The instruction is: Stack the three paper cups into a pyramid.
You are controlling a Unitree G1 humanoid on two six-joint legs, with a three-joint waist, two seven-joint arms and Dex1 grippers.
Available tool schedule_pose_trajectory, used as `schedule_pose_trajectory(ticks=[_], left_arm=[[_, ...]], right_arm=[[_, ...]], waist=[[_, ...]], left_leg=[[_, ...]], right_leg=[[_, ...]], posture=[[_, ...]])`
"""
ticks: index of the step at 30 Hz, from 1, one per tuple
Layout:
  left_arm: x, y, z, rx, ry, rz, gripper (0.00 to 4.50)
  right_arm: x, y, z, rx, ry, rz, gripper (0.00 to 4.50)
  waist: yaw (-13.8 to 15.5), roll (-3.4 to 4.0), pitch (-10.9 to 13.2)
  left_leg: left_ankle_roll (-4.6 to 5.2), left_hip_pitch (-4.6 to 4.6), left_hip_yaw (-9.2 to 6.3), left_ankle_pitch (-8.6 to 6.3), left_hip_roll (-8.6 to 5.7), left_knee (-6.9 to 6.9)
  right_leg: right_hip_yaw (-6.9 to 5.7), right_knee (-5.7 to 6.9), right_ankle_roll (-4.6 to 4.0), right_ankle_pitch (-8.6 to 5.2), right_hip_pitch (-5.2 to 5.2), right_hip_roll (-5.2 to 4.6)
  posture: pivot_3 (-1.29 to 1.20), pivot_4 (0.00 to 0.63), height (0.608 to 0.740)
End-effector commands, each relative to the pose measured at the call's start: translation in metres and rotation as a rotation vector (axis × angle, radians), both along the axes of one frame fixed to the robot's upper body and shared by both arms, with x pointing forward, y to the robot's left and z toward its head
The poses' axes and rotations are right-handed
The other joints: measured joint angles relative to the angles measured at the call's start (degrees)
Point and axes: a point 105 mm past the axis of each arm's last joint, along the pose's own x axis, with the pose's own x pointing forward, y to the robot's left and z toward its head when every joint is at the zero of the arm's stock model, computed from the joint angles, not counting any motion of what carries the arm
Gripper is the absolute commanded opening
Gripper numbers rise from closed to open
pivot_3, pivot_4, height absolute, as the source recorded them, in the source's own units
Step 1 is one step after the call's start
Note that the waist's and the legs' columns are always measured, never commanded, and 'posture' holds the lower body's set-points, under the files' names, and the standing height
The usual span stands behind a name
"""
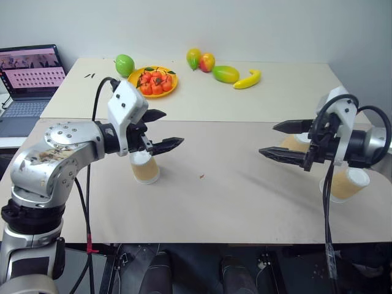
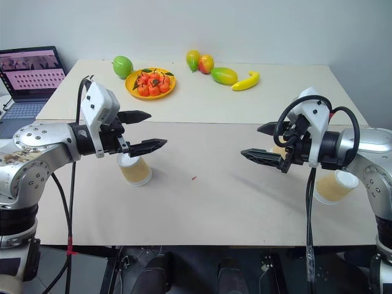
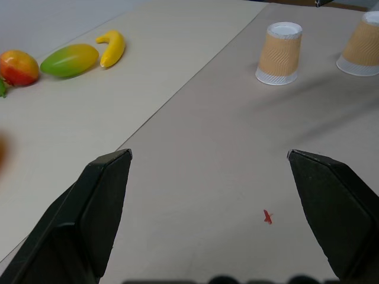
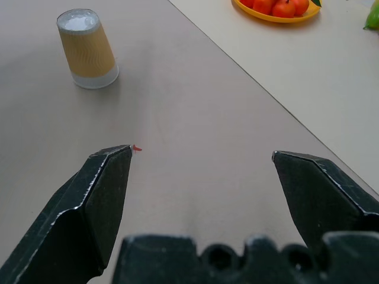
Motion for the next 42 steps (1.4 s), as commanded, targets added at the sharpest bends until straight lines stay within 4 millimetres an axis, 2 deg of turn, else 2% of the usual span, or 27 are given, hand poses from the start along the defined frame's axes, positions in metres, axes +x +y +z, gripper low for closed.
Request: schedule_pose_trajectory(ticks=[1, 5, 8, 11, 15, 19, 21, 24, 29, 35, 39, 42], left_arm=[[-0.005, -0.007, 0.005, -0.006, -0.045, -0.042, 4.50], [-0.002, -0.022, 0.010, -0.084, -0.021, -0.108, 4.50], [0.001, -0.027, 0.012, -0.109, -0.012, -0.121, 4.50], [0.003, -0.036, 0.015, -0.133, -0.013, -0.151, 4.50], [-0.003, -0.048, 0.012, -0.144, 0.027, -0.248, 4.50], [-0.015, -0.056, 0.007, -0.140, 0.101, -0.377, 4.50], [-0.020, -0.059, 0.006, -0.137, 0.125, -0.427, 4.50], [-0.023, -0.062, 0.005, -0.131, 0.141, -0.469, 4.50], [-0.023, -0.069, 0.005, -0.122, 0.158, -0.521, 4.50], [-0.021, -0.074, 0.003, -0.120, 0.159, -0.543, 4.50], [-0.019, -0.074, 0.002, -0.117, 0.151, -0.538, 4.50], [-0.015, -0.072, 0.000, -0.100, 0.125, -0.513, 4.50]], right_arm=[[-0.006, -0.001, 0.001, -0.012, -0.022, -0.022, 4.45], [-0.005, -0.003, -0.010, -0.011, -0.054, -0.130, 4.45], [-0.001, -0.016, -0.012, 0.003, -0.090, -0.230, 4.45], [0.002, -0.046, -0.009, 0.022, -0.139, -0.379, 4.45], [-0.009, -0.090, 0.002, 0.044, -0.189, -0.532, 4.45], [-0.023, -0.119, 0.013, 0.072, -0.245, -0.642, 4.45], [-0.031, -0.133, 0.009, 0.094, -0.248, -0.693, 4.45], [-0.044, -0.152, -0.007, 0.148, -0.232, -0.767, 4.45], [-0.063, -0.168, -0.036, 0.194, -0.211, -0.840, 4.45], [-0.075, -0.175, -0.049, 0.229, -0.250, -0.888, 4.45], [-0.077, -0.185, -0.057, 0.234, -0.259, -0.929, 4.45], [-0.076, -0.187, -0.072, 0.218, -0.223, -0.931, 4.45]], waist=[[0.00, 0.00, 0.00], [0.46, -0.01, -0.01], [0.30, -0.01, -0.01], [0.31, -0.01, -0.01], [0.39, -0.01, -0.01], [0.14, 0.00, -0.01], [0.04, 0.00, -0.02], [0.07, 0.00, -0.02], [0.05, 0.04, -0.04], [-0.32, 0.17, -0.11], [-0.45, 0.20, -0.13], [-0.38, 0.20, -0.13]], left_leg=[[0.00, 0.00, 0.00, 0.00, 0.00, 0.00], [0.00, -0.03, -0.08, 0.00, 0.00, 0.02], [0.00, -0.07, -0.08, 0.00, -0.02, 0.10], [0.00, -0.04, -0.11, 0.01, -0.02, 0.11], [0.01, -0.04, -0.12, 0.01, -0.03, 0.11], [0.01, 0.00, -0.12, 0.01, -0.03, 0.10], [0.01, 0.10, -0.12, 0.01, -0.03, 0.10], [0.02, 0.51, -0.14, 0.00, -0.02, 0.05], [0.01, 0.68, -0.11, 0.00, -0.02, 0.06], [0.00, 0.73, -0.10, 0.01, -0.01, 0.06], [0.00, 0.75, -0.08, 0.01, -0.02, 0.03], [0.00, 0.77, -0.08, 0.01, -0.02, 0.04]], right_leg=[[0.00, 0.00, 0.00, 0.00, 0.00, 0.00], [-0.09, 0.00, 0.00, -0.02, 0.04, 0.00], [-0.08, 0.03, 0.01, 0.00, 0.04, 0.00], [-0.10, 0.04, 0.00, 0.00, 0.06, 0.00], [-0.10, 0.02, 0.01, 0.00, 0.10, 0.00], [-0.10, 0.04, 0.00, 0.00, 0.12, 0.00], [-0.09, 0.04, 0.00, 0.00, 0.22, 0.01], [-0.13, -0.08, 0.02, -0.03, 0.71, 0.02], [-0.09, -0.09, 0.03, -0.05, 0.87, 0.02], [-0.05, -0.07, 0.04, -0.05, 0.88, 0.05], [-0.02, -0.08, 0.02, -0.06, 0.89, 0.04], [-0.02, -0.07, 0.02, -0.06, 0.90, 0.04]], posture=[[0.00, 0.150, 0.732], [0.00, 0.150, 0.732], [0.00, 0.150, 0.732], [0.00, 0.150, 0.732], [0.00, 0.150, 0.732], [0.00, 0.150, 0.732], [0.00, 0.150, 0.732], [0.00, 0.150, 0.732], [0.00, 0.150, 0.732], [0.00, 0.150, 0.732], [0.00, 0.150, 0.732], [0.00, 0.150, 0.732]])
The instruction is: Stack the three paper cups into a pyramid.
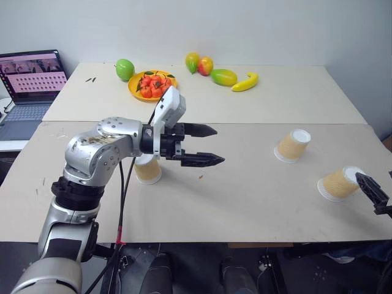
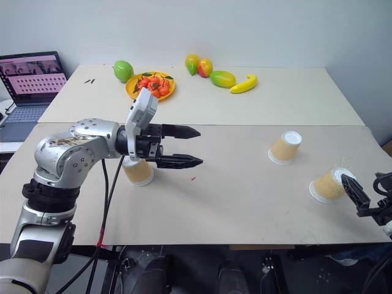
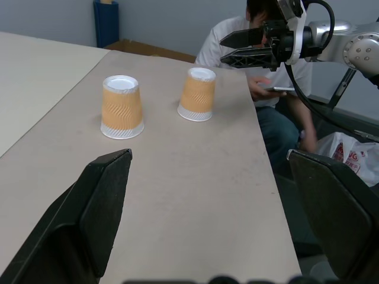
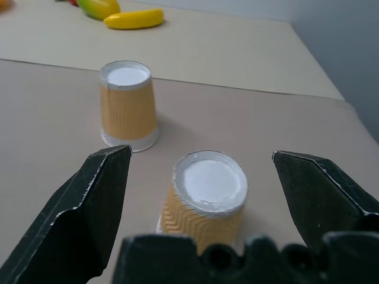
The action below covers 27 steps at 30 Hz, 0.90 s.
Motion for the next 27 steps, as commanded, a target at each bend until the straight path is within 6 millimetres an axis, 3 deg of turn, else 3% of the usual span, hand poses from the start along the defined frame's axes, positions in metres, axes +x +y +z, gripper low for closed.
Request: schedule_pose_trajectory(ticks=[1, 10, 17, 27], left_arm=[[0.000, 0.002, 0.009, -0.007, -0.071, 0.005, 4.50], [0.006, 0.010, 0.005, -0.003, -0.073, 0.050, 4.50], [0.005, 0.012, 0.017, -0.020, -0.105, 0.090, 4.50], [-0.001, 0.018, 0.011, -0.003, -0.114, 0.143, 4.50]], right_arm=[[-0.002, -0.004, -0.005, -0.033, -0.003, -0.010, 4.45], [0.013, -0.003, -0.025, -0.003, 0.047, 0.030, 4.45], [0.024, -0.003, -0.030, -0.007, 0.071, 0.065, 4.45], [0.048, -0.005, -0.028, -0.019, 0.063, 0.099, 4.45]], waist=[[0.07, 0.00, 0.00], [-0.29, 0.06, -0.03], [-0.41, 0.07, -0.04], [-0.94, 0.07, -0.04]], left_leg=[[0.00, 0.01, -0.01, 0.00, 0.00, -0.02], [0.00, 0.04, 0.01, 0.00, 0.00, -0.05], [0.00, 0.03, 0.01, 0.00, 0.00, -0.07], [0.00, 0.07, 0.02, 0.00, 0.00, -0.10]], right_leg=[[0.00, 0.00, 0.00, 0.00, 0.00, 0.00], [0.02, 0.00, -0.01, -0.01, 0.01, 0.00], [0.02, -0.01, -0.02, -0.02, 0.02, 0.00], [0.04, -0.01, -0.01, -0.02, 0.03, 0.00]], posture=[[0.00, 0.150, 0.732], [0.00, 0.150, 0.732], [0.00, 0.150, 0.732], [0.00, 0.150, 0.732]])
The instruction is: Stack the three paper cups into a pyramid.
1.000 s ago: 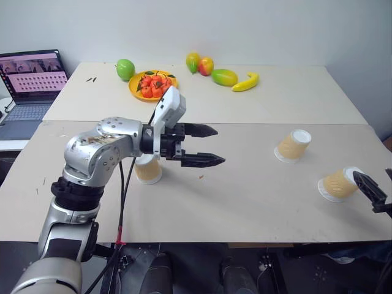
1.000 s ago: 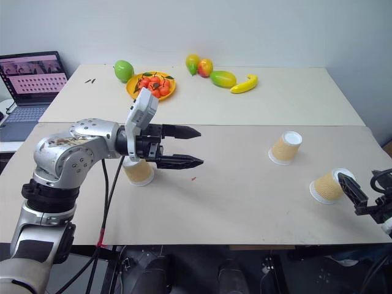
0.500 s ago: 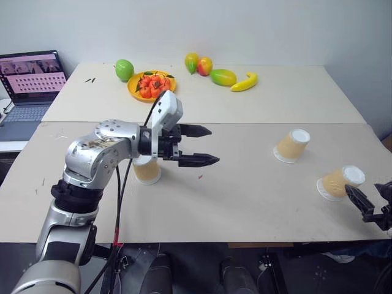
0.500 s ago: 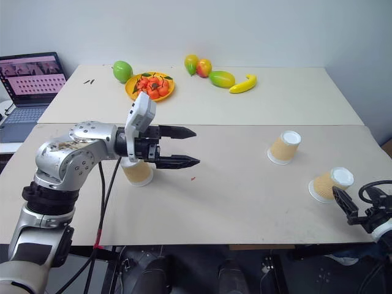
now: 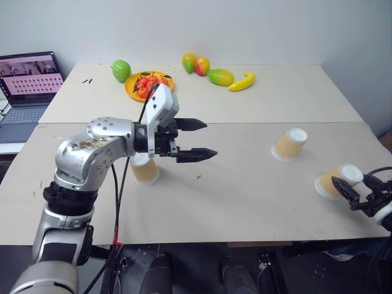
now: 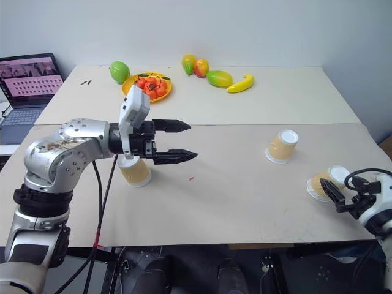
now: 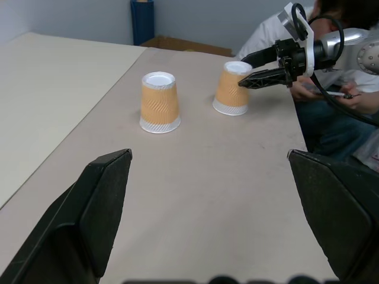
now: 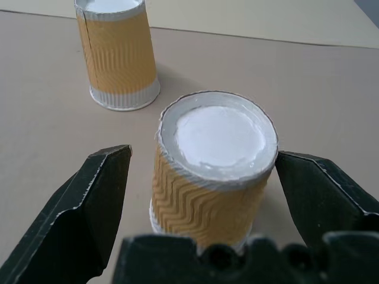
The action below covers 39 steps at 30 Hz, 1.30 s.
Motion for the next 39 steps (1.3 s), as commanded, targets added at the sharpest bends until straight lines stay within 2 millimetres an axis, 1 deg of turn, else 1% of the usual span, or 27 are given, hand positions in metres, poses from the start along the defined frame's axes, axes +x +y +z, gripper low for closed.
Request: schedule_pose_trajectory(ticks=[1, 3, 4, 5, 8, 10, 12, 15, 18, 22, 25, 26, 27, 28, 30, 31, 33, 34, 37, 39], left_arm=[[-0.004, 0.007, 0.010, -0.016, -0.043, 0.016, 4.50], [-0.002, 0.011, 0.010, -0.013, -0.042, 0.030, 4.50], [-0.001, 0.012, 0.009, -0.012, -0.043, 0.036, 4.50], [-0.001, 0.013, 0.009, -0.012, -0.043, 0.039, 4.50], [0.000, 0.016, 0.008, -0.012, -0.042, 0.050, 4.50], [0.000, 0.019, 0.008, -0.010, -0.041, 0.059, 4.50], [0.000, 0.021, 0.007, -0.004, -0.041, 0.066, 4.50], [-0.001, 0.027, 0.004, 0.015, -0.034, 0.076, 4.50], [-0.003, 0.033, 0.002, 0.039, -0.026, 0.080, 4.50], [-0.004, 0.038, -0.001, 0.064, -0.019, 0.078, 4.50], [-0.004, 0.039, -0.001, 0.070, -0.020, 0.078, 4.50], [-0.004, 0.038, -0.001, 0.070, -0.020, 0.077, 4.50], [-0.004, 0.038, -0.001, 0.070, -0.022, 0.077, 4.50], [-0.005, 0.037, -0.001, 0.069, -0.025, 0.074, 4.50], [-0.007, 0.035, 0.000, 0.064, -0.027, 0.067, 4.50], [-0.007, 0.034, 0.000, 0.063, -0.027, 0.064, 4.50], [-0.009, 0.034, 0.001, 0.063, -0.030, 0.065, 4.50], [-0.009, 0.034, 0.001, 0.063, -0.032, 0.067, 4.50], [-0.011, 0.036, 0.002, 0.062, -0.037, 0.082, 4.50], [-0.012, 0.036, 0.002, 0.062, -0.042, 0.095, 4.50]], right_arm=[[0.004, -0.005, 0.015, -0.044, -0.050, 0.006, 4.45], [0.006, -0.006, 0.015, -0.041, -0.053, 0.008, 4.45], [0.008, -0.006, 0.015, -0.044, -0.053, 0.010, 4.06], [0.009, -0.006, 0.015, -0.043, -0.054, 0.012, 3.88], [0.013, -0.005, 0.017, -0.054, -0.059, 0.016, 2.89], [0.017, -0.001, 0.025, -0.066, -0.071, 0.033, 2.89], [0.022, 0.010, 0.038, -0.081, -0.089, 0.075, 2.89], [0.031, 0.038, 0.071, -0.123, -0.119, 0.193, 2.89], [0.035, 0.073, 0.108, -0.184, -0.134, 0.348, 2.89], [0.033, 0.116, 0.144, -0.263, -0.123, 0.526, 2.89], [0.027, 0.145, 0.155, -0.286, -0.098, 0.659, 2.89], [0.026, 0.150, 0.156, -0.286, -0.089, 0.681, 2.89], [0.023, 0.163, 0.154, -0.295, -0.072, 0.746, 2.89], [0.022, 0.178, 0.148, -0.309, -0.042, 0.811, 2.89], [0.022, 0.205, 0.125, -0.364, 0.015, 0.941, 2.89], [0.023, 0.211, 0.118, -0.370, 0.026, 0.974, 2.89], [0.036, 0.225, 0.105, -0.343, 0.027, 0.992, 2.89], [0.041, 0.229, 0.101, -0.331, 0.029, 0.992, 2.89], [0.046, 0.247, 0.084, -0.315, 0.057, 1.033, 2.89], [0.050, 0.256, 0.076, -0.303, 0.065, 1.050, 2.89]], waist=[[0.01, 0.00, 0.00], [0.03, 0.00, 0.00], [0.05, 0.00, 0.00], [0.03, 0.00, 0.00], [0.01, 0.00, 0.00], [0.00, 0.00, 0.00], [-0.12, 0.01, 0.01], [-0.59, 0.13, 0.04], [-0.61, 0.19, 0.08], [-0.16, 0.16, 0.09], [0.28, 0.13, 0.11], [0.43, 0.12, 0.11], [0.52, 0.11, 0.12], [0.53, 0.10, 0.13], [0.30, 0.10, 0.13], [0.20, 0.07, 0.12], [0.06, 0.05, 0.13], [-0.09, 0.04, 0.13], [-0.01, 0.04, 0.14], [0.06, 0.04, 0.14]], left_leg=[[0.00, 0.00, -0.01, 0.00, 0.00, 0.00], [0.00, 0.00, -0.01, 0.00, 0.00, 0.00], [0.00, 0.00, -0.01, 0.00, 0.00, 0.00], [0.00, 0.00, 0.00, 0.00, 0.00, 0.00], [0.00, 0.01, 0.00, 0.00, 0.00, 0.01], [0.00, 0.01, -0.01, 0.00, 0.00, 0.00], [0.00, 0.01, 0.01, 0.00, 0.00, 0.00], [0.00, 0.03, 0.02, 0.00, 0.00, -0.02], [0.01, 0.05, -0.01, 0.01, 0.00, 0.00], [0.01, 0.04, -0.01, 0.01, 0.01, -0.11], [0.01, -0.04, -0.01, 0.01, 0.02, -0.12], [0.01, -0.08, -0.01, 0.01, 0.01, -0.12], [0.01, -0.13, -0.03, 0.01, 0.02, -0.14], [0.02, -0.16, -0.04, 0.00, 0.02, -0.14], [0.03, -0.17, -0.02, 0.00, 0.02, -0.13], [0.03, -0.18, -0.03, 0.00, 0.02, -0.15], [0.03, -0.17, -0.04, 0.00, 0.05, -0.15], [0.02, -0.17, -0.03, 0.00, 0.05, -0.12], [0.02, -0.21, -0.03, 0.01, 0.04, -0.10], [0.02, -0.22, -0.04, 0.01, 0.04, -0.14]], right_leg=[[-0.01, 0.00, 0.00, 0.00, 0.00, 0.01], [-0.01, 0.00, 0.00, 0.00, 0.00, 0.00], [0.00, 0.00, 0.00, 0.00, 0.00, 0.00], [-0.01, 0.00, 0.00, 0.00, 0.00, 0.00], [-0.01, 0.00, 0.00, 0.00, 0.01, 0.00], [-0.01, 0.00, 0.00, 0.00, 0.01, 0.00], [0.01, 0.00, 0.00, 0.00, 0.00, 0.00], [0.03, 0.01, 0.00, 0.00, -0.02, 0.00], [0.04, 0.05, 0.02, -0.01, -0.02, 0.04], [0.02, -0.01, -0.01, -0.03, -0.03, 0.04], [0.00, -0.09, -0.02, -0.04, -0.06, 0.02], [0.00, -0.13, -0.02, -0.04, -0.07, 0.01], [-0.02, -0.16, -0.02, -0.04, -0.10, 0.01], [-0.05, -0.19, -0.02, -0.04, -0.10, 0.02], [-0.04, -0.21, -0.02, -0.04, -0.11, 0.00], [-0.05, -0.21, -0.02, -0.04, -0.13, 0.01], [-0.06, -0.19, -0.03, -0.04, -0.15, 0.04], [-0.05, -0.18, -0.02, -0.04, -0.15, 0.03], [-0.03, -0.09, -0.03, -0.03, -0.22, 0.03], [-0.05, -0.07, -0.04, -0.05, -0.23, 0.04]], posture=[[0.00, 0.150, 0.732], [0.00, 0.150, 0.732], [0.00, 0.150, 0.732], [0.00, 0.150, 0.732], [0.00, 0.150, 0.732], [0.00, 0.150, 0.732], [0.00, 0.150, 0.732], [0.00, 0.150, 0.732], [0.00, 0.150, 0.732], [0.00, 0.150, 0.732], [0.00, 0.150, 0.732], [0.00, 0.150, 0.732], [0.00, 0.150, 0.732], [0.00, 0.150, 0.732], [0.00, 0.150, 0.732], [0.00, 0.150, 0.732], [0.00, 0.150, 0.732], [0.00, 0.150, 0.732], [0.00, 0.150, 0.732], [0.00, 0.150, 0.732]])
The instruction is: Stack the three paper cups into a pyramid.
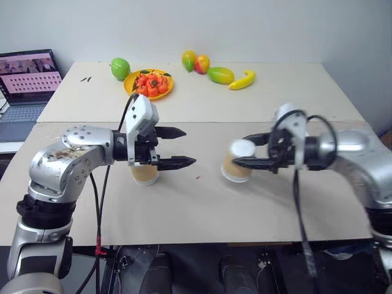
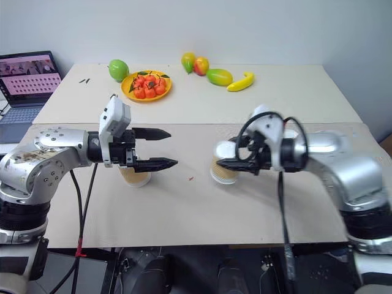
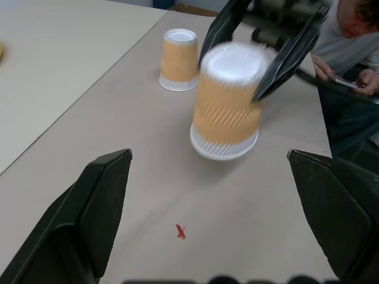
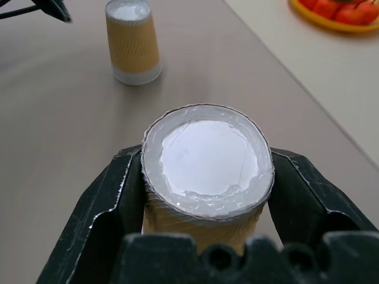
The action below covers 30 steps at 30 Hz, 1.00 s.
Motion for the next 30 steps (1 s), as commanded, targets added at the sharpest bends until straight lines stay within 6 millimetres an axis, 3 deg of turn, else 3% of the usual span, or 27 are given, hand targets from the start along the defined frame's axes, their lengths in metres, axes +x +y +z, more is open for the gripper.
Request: schedule_pose_trajectory(ticks=[1, 13, 15, 16, 18, 23, 30], left_arm=[[-0.007, 0.001, 0.012, -0.012, -0.057, 0.017, 4.50], [-0.012, 0.002, 0.017, -0.023, -0.068, 0.085, 4.50], [-0.013, 0.001, 0.017, -0.023, -0.069, 0.088, 4.50], [-0.013, 0.001, 0.017, -0.023, -0.070, 0.088, 4.50], [-0.012, 0.001, 0.017, -0.023, -0.070, 0.089, 4.50], [-0.010, 0.002, 0.015, -0.018, -0.070, 0.090, 4.50], [-0.006, 0.001, 0.013, -0.021, -0.071, 0.080, 4.50]], right_arm=[[0.007, 0.015, 0.003, 0.012, -0.055, 0.030, 2.89], [0.018, 0.036, -0.040, -0.007, 0.055, 0.019, 2.89], [0.019, 0.037, -0.041, -0.003, 0.054, 0.017, 3.71], [0.019, 0.037, -0.041, -0.001, 0.053, 0.016, 3.84], [0.020, 0.038, -0.036, 0.019, 0.046, 0.014, 4.47], [0.018, 0.033, -0.014, 0.063, 0.024, 0.022, 4.47], [0.001, 0.020, 0.050, 0.164, -0.049, 0.078, 4.47]], waist=[[-0.01, 0.00, 0.00], [-0.03, -0.01, 0.00], [-0.17, -0.02, 0.00], [-0.19, -0.02, 0.00], [-0.14, -0.02, 0.00], [-0.08, -0.02, 0.00], [0.01, -0.02, 0.01]], left_leg=[[0.00, -0.01, -0.01, 0.00, 0.00, -0.01], [0.00, 0.04, -0.04, 0.00, 0.00, 0.00], [-0.01, 0.06, -0.04, 0.00, 0.00, 0.01], [-0.01, 0.07, -0.04, 0.00, 0.00, 0.01], [-0.01, 0.08, -0.05, 0.00, 0.01, 0.00], [-0.01, 0.06, -0.04, 0.00, 0.00, 0.00], [-0.01, 0.06, -0.06, 0.00, 0.00, -0.01]], right_leg=[[0.00, -0.01, 0.00, 0.00, 0.00, 0.00], [-0.02, 0.07, 0.00, 0.00, 0.03, 0.02], [-0.02, 0.08, -0.01, 0.00, 0.03, 0.02], [-0.02, 0.08, -0.01, 0.00, 0.04, 0.02], [-0.02, 0.11, -0.01, 0.00, 0.03, 0.03], [-0.02, 0.10, -0.01, 0.00, 0.03, 0.02], [-0.03, 0.10, -0.01, 0.00, 0.03, 0.02]], posture=[[0.00, 0.150, 0.732], [0.00, 0.150, 0.732], [0.00, 0.150, 0.732], [0.00, 0.150, 0.732], [0.00, 0.150, 0.732], [0.00, 0.150, 0.732], [0.00, 0.150, 0.732]])
